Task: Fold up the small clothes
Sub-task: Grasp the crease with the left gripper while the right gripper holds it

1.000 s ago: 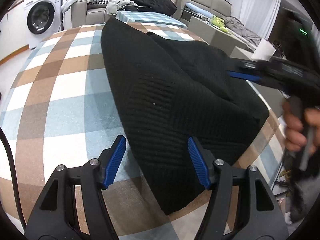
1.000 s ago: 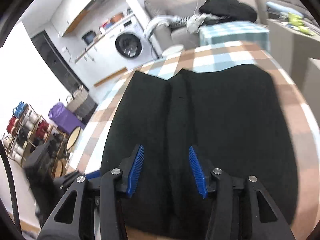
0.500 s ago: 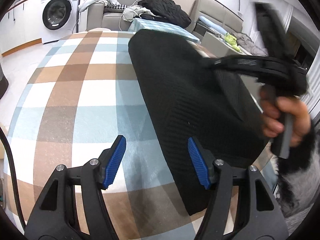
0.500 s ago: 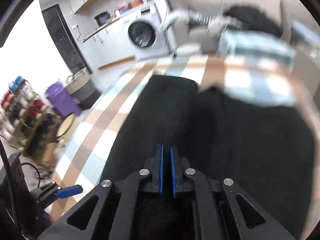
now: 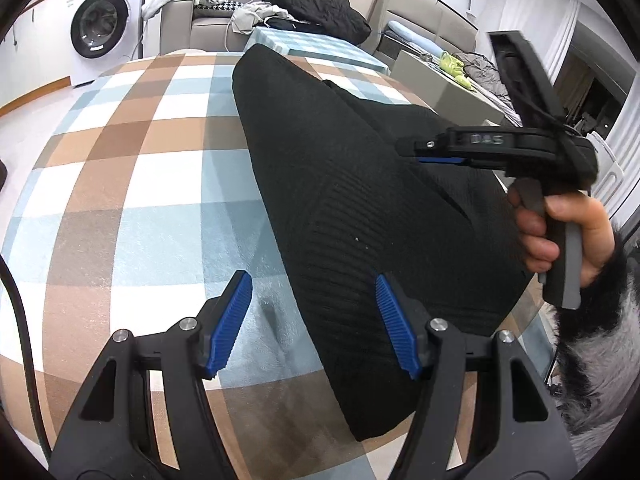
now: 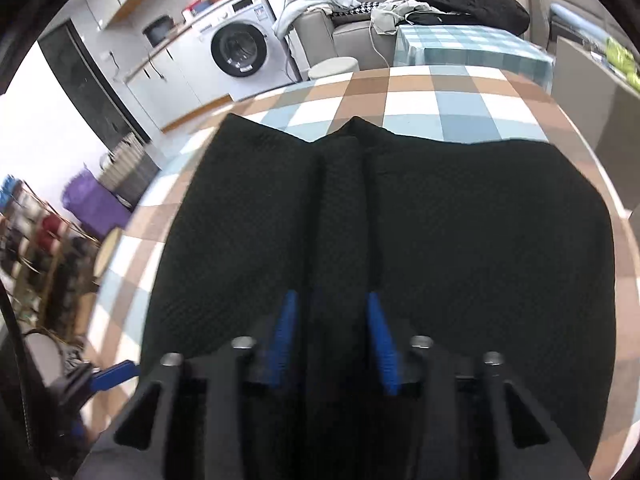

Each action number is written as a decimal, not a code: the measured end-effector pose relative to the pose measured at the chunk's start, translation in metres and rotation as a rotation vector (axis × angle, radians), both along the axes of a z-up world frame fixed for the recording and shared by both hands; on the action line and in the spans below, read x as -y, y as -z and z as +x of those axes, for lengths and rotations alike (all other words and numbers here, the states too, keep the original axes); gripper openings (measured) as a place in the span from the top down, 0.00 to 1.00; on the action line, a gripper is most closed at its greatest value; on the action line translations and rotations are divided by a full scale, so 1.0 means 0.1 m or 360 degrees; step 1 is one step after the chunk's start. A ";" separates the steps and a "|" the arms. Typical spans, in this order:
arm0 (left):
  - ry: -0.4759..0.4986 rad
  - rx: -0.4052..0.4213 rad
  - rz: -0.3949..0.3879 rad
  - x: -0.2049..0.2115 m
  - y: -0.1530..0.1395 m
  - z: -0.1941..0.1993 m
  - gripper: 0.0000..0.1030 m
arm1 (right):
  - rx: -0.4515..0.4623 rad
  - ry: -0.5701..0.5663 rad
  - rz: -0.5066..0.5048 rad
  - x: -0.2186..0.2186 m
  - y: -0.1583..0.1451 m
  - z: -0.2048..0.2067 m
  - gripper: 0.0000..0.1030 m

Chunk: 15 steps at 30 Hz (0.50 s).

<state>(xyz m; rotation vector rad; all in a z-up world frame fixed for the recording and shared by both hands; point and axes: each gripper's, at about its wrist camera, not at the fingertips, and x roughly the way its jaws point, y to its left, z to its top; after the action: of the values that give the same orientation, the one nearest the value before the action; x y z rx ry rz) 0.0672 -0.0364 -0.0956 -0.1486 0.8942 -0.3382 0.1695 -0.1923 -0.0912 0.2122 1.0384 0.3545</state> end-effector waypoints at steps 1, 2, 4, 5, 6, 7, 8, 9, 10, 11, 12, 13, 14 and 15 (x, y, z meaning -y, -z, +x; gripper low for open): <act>0.0001 -0.0001 0.0006 0.00 0.01 0.00 0.40 | 0.0003 -0.0007 0.0026 0.00 -0.01 -0.01 0.59; 0.0000 -0.0002 0.0009 0.00 0.01 0.00 0.40 | 0.0018 0.0013 0.0043 0.03 -0.03 -0.04 0.59; 0.0001 -0.0006 0.0005 0.00 0.01 0.01 0.40 | 0.0055 -0.0078 0.0120 -0.04 -0.10 -0.08 0.59; -0.0002 -0.0006 0.0006 0.00 0.01 0.01 0.40 | 0.0065 -0.0108 0.0126 -0.11 -0.13 -0.14 0.59; -0.0003 -0.0005 0.0006 0.00 0.01 0.02 0.40 | 0.0067 -0.0135 0.0126 -0.16 -0.13 -0.14 0.59; -0.0005 -0.0003 0.0009 0.00 0.00 0.02 0.40 | 0.0036 -0.0181 0.0113 -0.25 -0.07 -0.10 0.61; -0.0012 -0.0001 0.0014 0.00 -0.01 0.03 0.40 | 0.0006 -0.0201 0.0103 -0.30 -0.02 -0.08 0.64; -0.0020 0.0003 0.0015 -0.01 -0.02 0.03 0.40 | -0.0015 -0.0214 0.0075 -0.35 0.02 -0.08 0.78; -0.0028 0.0018 0.0008 -0.01 -0.05 0.03 0.40 | -0.0017 -0.0220 0.0046 -0.39 0.06 -0.07 0.90; -0.0035 0.0033 0.0002 -0.02 -0.08 0.02 0.40 | 0.0005 -0.0239 0.0041 -0.43 0.03 -0.10 0.91; -0.0043 0.0046 0.0000 -0.03 -0.11 0.02 0.40 | 0.0049 -0.0245 0.0055 -0.42 -0.03 -0.15 0.92; -0.0057 0.0064 -0.0001 -0.04 -0.15 0.03 0.40 | 0.0123 -0.0235 0.0061 -0.39 -0.13 -0.20 0.92; -0.0066 0.0075 -0.0005 -0.05 -0.17 0.04 0.40 | 0.0168 -0.0195 0.0033 -0.34 -0.25 -0.27 0.92; -0.0072 0.0095 -0.0020 -0.06 -0.21 0.05 0.40 | 0.0185 -0.0150 0.0020 -0.28 -0.33 -0.31 0.92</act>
<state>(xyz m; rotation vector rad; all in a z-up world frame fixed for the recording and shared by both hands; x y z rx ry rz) 0.0718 -0.0307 -0.0749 -0.1695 0.8288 -0.3047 0.1384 -0.1642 -0.0586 0.1521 0.9333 0.4538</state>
